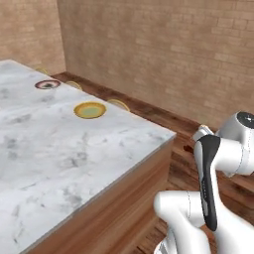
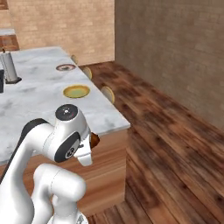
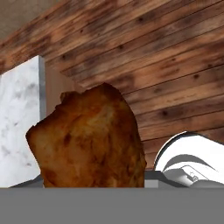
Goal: Take the chicken drumsticks from the pan and place one on each plate on the dining counter.
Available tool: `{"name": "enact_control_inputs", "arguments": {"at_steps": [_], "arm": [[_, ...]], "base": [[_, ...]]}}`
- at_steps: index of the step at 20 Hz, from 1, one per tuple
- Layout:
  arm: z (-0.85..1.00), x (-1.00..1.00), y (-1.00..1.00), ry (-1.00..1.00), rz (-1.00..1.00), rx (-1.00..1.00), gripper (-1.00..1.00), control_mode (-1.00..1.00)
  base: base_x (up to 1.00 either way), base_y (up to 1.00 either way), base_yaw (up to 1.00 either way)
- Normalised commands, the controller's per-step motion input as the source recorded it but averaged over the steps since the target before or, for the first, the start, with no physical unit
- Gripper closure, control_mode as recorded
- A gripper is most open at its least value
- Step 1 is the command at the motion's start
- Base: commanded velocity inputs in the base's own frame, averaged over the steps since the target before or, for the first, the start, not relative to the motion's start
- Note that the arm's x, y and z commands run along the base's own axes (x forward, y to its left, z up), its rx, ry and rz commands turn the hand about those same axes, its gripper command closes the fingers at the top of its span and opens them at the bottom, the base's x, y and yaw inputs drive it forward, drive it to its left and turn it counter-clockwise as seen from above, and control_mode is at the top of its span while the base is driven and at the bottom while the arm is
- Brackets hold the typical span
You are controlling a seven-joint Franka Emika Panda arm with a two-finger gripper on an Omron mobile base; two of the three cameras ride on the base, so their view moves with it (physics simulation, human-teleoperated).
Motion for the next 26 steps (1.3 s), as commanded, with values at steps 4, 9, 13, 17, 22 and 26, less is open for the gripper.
{"name": "enact_control_inputs", "arguments": {"at_steps": [4,9,13,17,22,26], "arm": [[0.00,0.00,0.00,0.00,0.00,0.00,1.00,1.00],[0.00,0.00,0.00,0.00,0.00,0.00,1.00,1.00],[0.00,0.00,0.00,0.00,0.00,0.00,1.00,1.00],[0.00,0.00,0.00,0.00,0.00,0.00,1.00,1.00],[0.00,0.00,0.00,0.00,0.00,0.00,1.00,1.00],[0.00,0.00,0.00,0.00,0.00,0.00,1.00,1.00]], "base": [[0.45,-1.00,0.01],[0.39,-1.00,0.01],[0.36,-1.00,0.04],[0.35,-1.00,0.11],[0.18,-1.00,0.31],[0.00,-0.89,0.56]]}}
